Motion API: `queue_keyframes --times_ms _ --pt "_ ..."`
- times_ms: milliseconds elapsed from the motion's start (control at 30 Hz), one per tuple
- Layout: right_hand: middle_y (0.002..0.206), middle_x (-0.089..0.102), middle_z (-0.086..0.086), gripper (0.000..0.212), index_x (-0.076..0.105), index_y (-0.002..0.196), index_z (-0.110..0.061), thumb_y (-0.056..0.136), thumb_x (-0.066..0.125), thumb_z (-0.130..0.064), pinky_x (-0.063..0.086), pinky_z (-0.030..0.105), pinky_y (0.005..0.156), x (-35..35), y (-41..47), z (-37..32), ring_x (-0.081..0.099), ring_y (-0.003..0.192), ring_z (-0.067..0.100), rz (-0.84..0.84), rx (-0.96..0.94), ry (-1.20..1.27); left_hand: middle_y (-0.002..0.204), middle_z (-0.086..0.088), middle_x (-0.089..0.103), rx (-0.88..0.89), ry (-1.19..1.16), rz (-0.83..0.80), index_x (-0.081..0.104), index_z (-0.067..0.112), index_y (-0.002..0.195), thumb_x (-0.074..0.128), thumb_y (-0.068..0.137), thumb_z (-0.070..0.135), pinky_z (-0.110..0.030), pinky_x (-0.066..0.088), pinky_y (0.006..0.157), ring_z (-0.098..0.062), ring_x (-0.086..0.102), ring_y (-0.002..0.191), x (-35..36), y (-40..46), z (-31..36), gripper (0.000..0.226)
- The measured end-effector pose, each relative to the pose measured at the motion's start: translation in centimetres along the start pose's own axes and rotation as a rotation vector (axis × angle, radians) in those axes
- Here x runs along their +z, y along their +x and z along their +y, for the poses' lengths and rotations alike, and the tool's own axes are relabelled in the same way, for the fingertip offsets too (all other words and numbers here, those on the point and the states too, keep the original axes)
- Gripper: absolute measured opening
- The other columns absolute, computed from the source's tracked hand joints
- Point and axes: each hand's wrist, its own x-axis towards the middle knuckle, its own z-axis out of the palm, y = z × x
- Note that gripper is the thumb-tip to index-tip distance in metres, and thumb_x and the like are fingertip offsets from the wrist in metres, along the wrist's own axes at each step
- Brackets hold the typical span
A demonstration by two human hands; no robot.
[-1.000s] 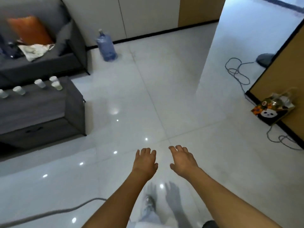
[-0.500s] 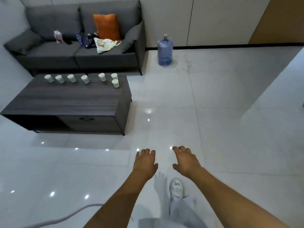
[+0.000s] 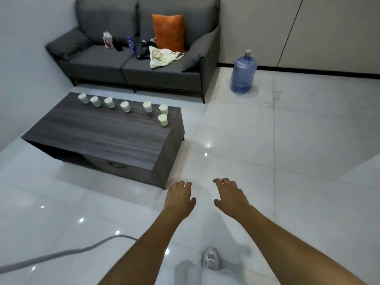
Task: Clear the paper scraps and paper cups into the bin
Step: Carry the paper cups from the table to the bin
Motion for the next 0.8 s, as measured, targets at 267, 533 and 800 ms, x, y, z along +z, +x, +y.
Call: queue_keyframes --times_ms 267,533,800 --pt "0.139 0.04 0.005 0.066 0.028 0.145 -0.021 0.086 0.056 -0.022 0.042 0.034 0.084 -5.8 12.5 3.0 0.041 0.122 0.027 -0.034 -0.062 -0.052 0.137 -0.006 0.047 -0.066 -0.029 -0.001 0.041 0.015 0.137 0.052 0.092 0.04 -0.037 0.029 0.111 -0.025 0.042 0.127 -4.1 12.5 0.9 0.052" --pt "0.14 0.04 0.006 0.066 0.027 0.145 -0.02 0.086 0.056 -0.023 0.043 0.035 0.087 -11.6 26.7 5.9 0.041 0.122 0.027 -0.042 -0.078 -0.092 0.136 -0.006 0.047 -0.097 -0.105 0.006 0.04 0.015 0.137 0.053 0.093 0.039 -0.038 0.03 0.113 -0.025 0.042 0.127 -8.0 27.9 1.8 0.052" --pt "0.139 0.04 0.006 0.065 0.028 0.145 -0.021 0.086 0.056 -0.022 0.042 0.035 0.089 -18.2 39.1 6.9 0.041 0.122 0.027 -0.089 -0.129 -0.114 0.135 -0.007 0.047 -0.162 -0.133 0.014 0.041 0.015 0.136 0.051 0.093 0.037 -0.038 0.029 0.113 -0.025 0.041 0.127 -13.7 39.8 1.5 0.049"
